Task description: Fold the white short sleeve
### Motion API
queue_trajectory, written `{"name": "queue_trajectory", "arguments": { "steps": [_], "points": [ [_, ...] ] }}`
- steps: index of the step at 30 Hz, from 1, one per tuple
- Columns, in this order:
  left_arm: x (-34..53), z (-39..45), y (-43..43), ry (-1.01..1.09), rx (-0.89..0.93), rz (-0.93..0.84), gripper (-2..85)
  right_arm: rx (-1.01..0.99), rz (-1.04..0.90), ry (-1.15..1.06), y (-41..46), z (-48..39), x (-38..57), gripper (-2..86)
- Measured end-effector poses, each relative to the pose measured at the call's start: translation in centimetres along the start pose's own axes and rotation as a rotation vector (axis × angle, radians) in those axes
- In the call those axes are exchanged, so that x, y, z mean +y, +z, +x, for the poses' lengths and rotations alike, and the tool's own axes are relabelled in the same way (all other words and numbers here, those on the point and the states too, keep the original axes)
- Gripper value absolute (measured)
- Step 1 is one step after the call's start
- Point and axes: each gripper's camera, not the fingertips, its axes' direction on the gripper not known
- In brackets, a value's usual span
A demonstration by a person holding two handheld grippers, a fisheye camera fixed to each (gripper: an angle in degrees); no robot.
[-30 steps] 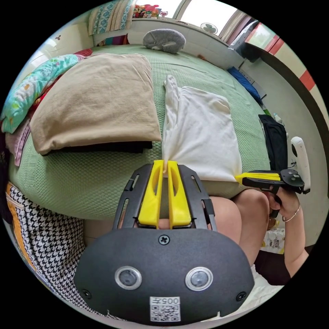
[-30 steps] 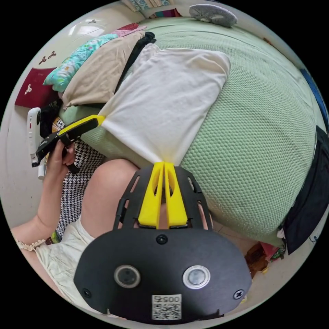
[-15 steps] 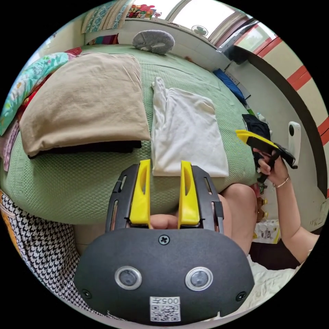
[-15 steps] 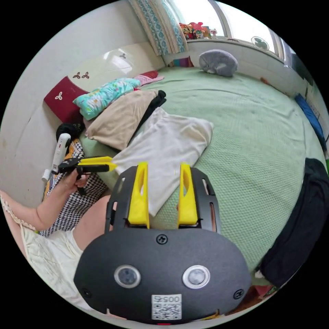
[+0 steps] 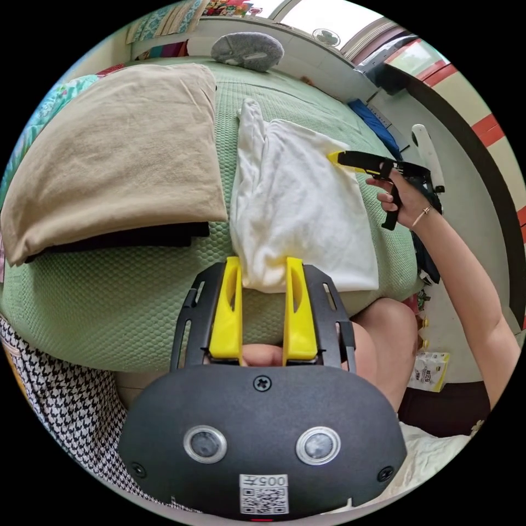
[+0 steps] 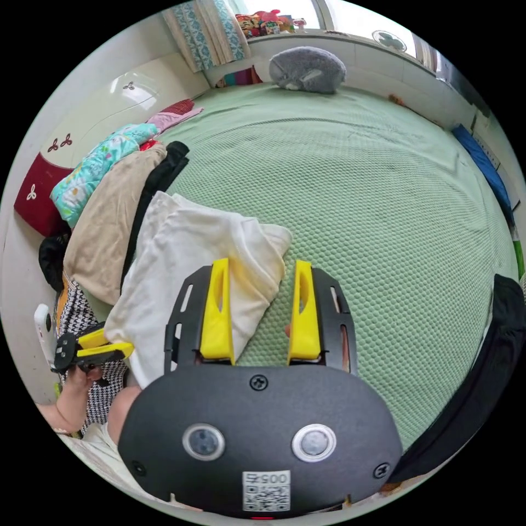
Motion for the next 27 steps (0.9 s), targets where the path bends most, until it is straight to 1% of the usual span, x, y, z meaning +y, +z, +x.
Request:
{"name": "queue_trajectory", "arguments": {
  "steps": [1, 2, 4, 5, 8, 12, 18, 22, 27],
  "points": [
    [0.0, -0.1, -0.1, 0.007, 0.009, -0.001, 11.0, 0.026, 0.009, -0.016, 0.1, -0.5, 0.2, 13.0],
    [0.0, -0.3, -0.2, 0.001, 0.039, -0.005, 9.5, 0.044, 0.018, -0.043, 0.0, -1.2, 0.6, 10.0],
    [0.0, -0.6, -0.3, -0.017, 0.085, -0.006, 7.8, -0.008, 0.025, -0.082, -0.2, -2.1, 1.3, 6.1],
    [0.2, -0.7, -0.5, -0.023, 0.092, -0.005, 7.2, 0.0, 0.026, -0.069, -0.4, -2.5, 1.7, 3.7],
    [0.8, -0.5, -1.4, -0.016, 0.089, -0.002, 6.7, -0.012, 0.025, -0.077, -1.7, -3.5, 2.8, 0.3],
    [2.1, 0.4, -3.0, 0.02, 0.12, 0.001, 6.5, -0.011, 0.078, -0.112, -5.1, -4.7, 4.8, -0.4],
    [4.1, 2.6, -6.6, 0.081, 0.164, 0.039, 6.4, 0.085, 0.118, -0.183, -10.8, -7.9, 7.6, -0.5],
    [5.3, 3.6, -10.3, 0.115, 0.176, 0.099, 6.3, 0.119, 0.173, -0.213, -14.5, -10.4, 8.4, -0.5],
    [6.8, 2.9, -15.9, 0.129, 0.138, 0.194, 6.3, 0.109, 0.244, -0.264, -17.8, -14.1, 7.6, -0.5]
  ]
}}
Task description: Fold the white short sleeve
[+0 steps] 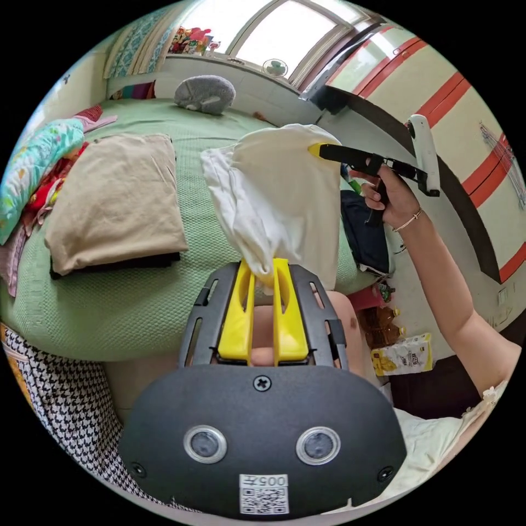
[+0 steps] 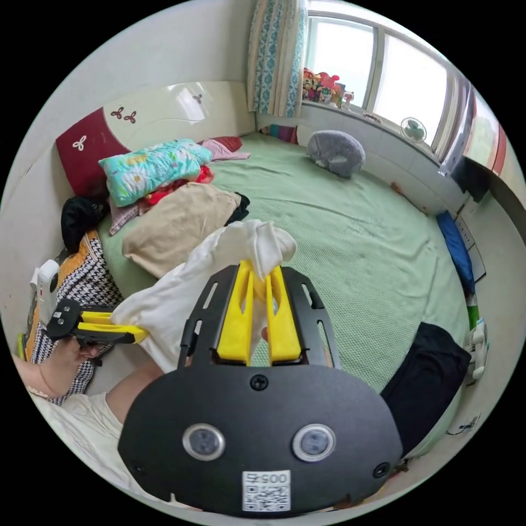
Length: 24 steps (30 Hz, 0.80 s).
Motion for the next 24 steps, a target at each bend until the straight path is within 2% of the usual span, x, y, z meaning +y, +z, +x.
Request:
{"name": "queue_trajectory", "arguments": {
  "steps": [9, 12, 16, 18, 22, 24],
  "points": [
    [-1.9, -4.0, -11.3, -0.054, -0.147, 0.129, 6.4, -0.111, 0.112, -0.068, 0.2, -6.8, -10.3, -0.2],
    [-3.4, -6.9, -11.6, -0.111, -0.224, 0.113, 6.5, -0.266, 0.084, -0.021, 2.9, -7.8, -13.9, 2.0],
    [-4.6, -12.5, -7.5, -0.231, -0.318, 0.054, 6.7, -0.413, -0.056, 0.079, 8.2, -8.8, -15.0, 13.0],
    [-4.4, -13.9, -6.2, -0.23, -0.299, 0.041, 6.7, -0.519, -0.165, 0.029, 10.4, -9.9, -13.6, 17.0],
    [-3.6, -13.3, -6.8, -0.148, -0.304, 0.044, 6.9, -0.32, -0.211, -0.164, 12.8, -13.5, -6.5, 16.7],
    [-3.5, -12.8, -6.8, -0.116, -0.329, 0.023, 7.0, -0.263, -0.202, -0.186, 13.8, -14.7, -3.6, 14.4]
  ]
}}
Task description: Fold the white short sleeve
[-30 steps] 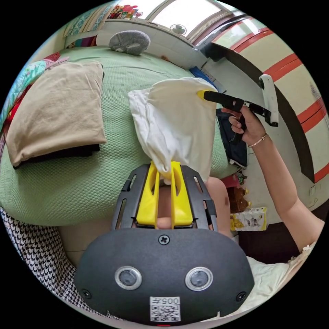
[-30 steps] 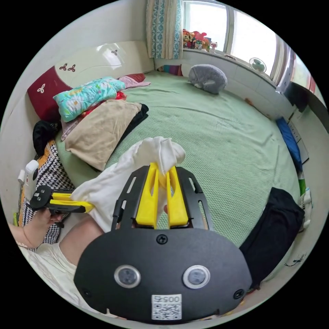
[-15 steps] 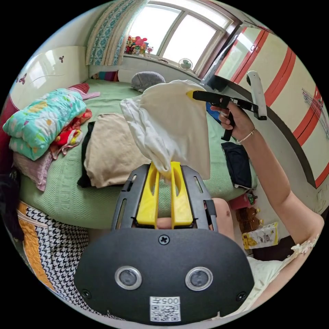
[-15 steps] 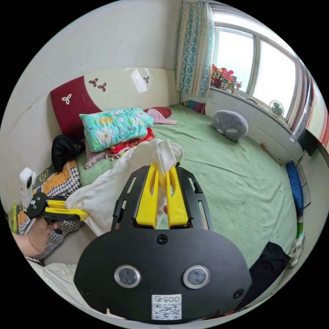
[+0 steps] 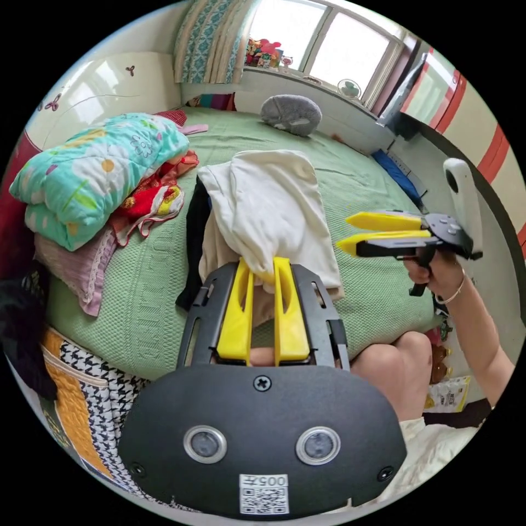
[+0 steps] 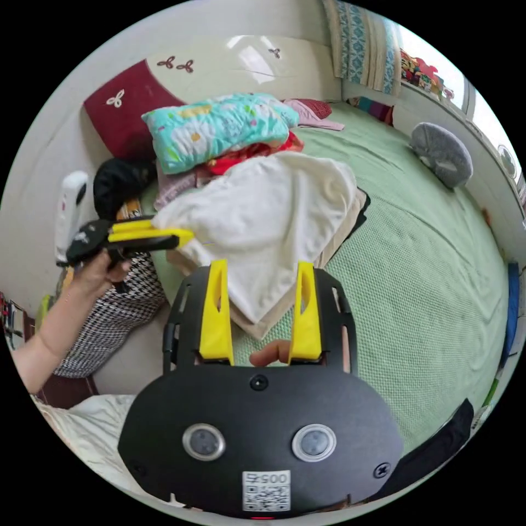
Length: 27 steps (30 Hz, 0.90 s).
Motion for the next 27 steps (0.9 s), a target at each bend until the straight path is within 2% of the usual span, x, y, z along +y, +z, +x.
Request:
{"name": "queue_trajectory", "arguments": {
  "steps": [3, 6, 10, 13, 15, 21, 27],
  "points": [
    [0.3, 0.4, -0.2, 0.006, -0.004, -0.012, 7.0, 0.029, 0.025, 0.019, 2.4, -1.8, 2.5, 8.2],
    [1.1, 0.3, -0.5, -0.035, 0.018, -0.01, 6.7, 0.133, -0.075, 0.059, 5.5, -3.0, 3.5, 0.5],
    [3.1, 0.1, -0.6, -0.1, 0.026, -0.027, 4.0, 0.111, -0.079, 0.07, 5.7, -3.7, 5.9, -0.8],
    [5.0, 0.3, -0.7, -0.176, -0.088, -0.076, 0.3, 0.043, -0.139, 0.062, 4.6, -3.6, 8.3, -0.9],
    [6.3, 1.0, -1.2, -0.17, -0.041, -0.055, -0.2, 0.029, -0.111, 0.091, 2.9, -3.2, 10.5, -0.9],
    [8.5, 10.3, -0.5, -0.051, 0.049, -0.028, -0.6, 0.12, -0.014, 0.373, -2.6, -1.3, 21.5, -1.0],
    [8.0, 26.4, 5.1, 0.219, 0.163, -0.135, -0.6, 0.308, 0.064, 0.822, -6.6, 0.8, 36.2, -1.0]
  ]
}}
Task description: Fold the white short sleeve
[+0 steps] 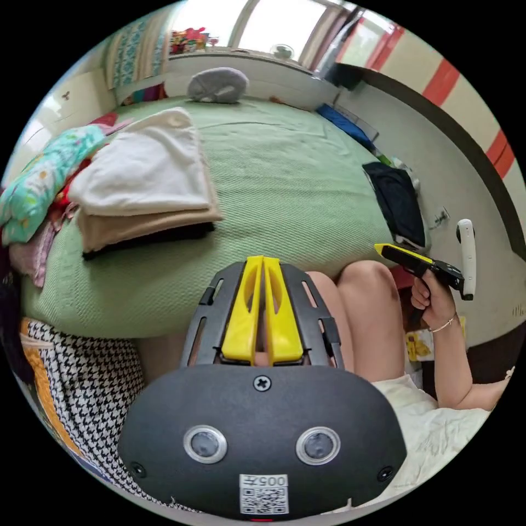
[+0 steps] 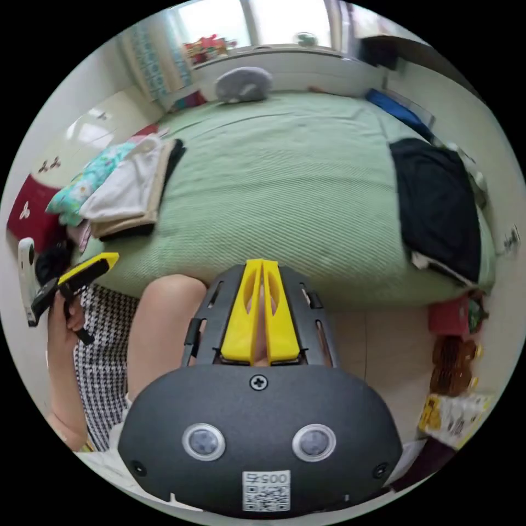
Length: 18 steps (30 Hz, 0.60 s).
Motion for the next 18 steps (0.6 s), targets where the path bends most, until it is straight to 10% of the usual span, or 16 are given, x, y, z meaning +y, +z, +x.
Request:
{"name": "queue_trajectory", "arguments": {
  "steps": [18],
  "points": [
    [-3.6, 17.8, 12.1, 0.123, -0.022, -0.148, -0.6, 0.042, 0.023, 0.198, -0.5, 7.4, 8.5, -1.0]
  ]
}}
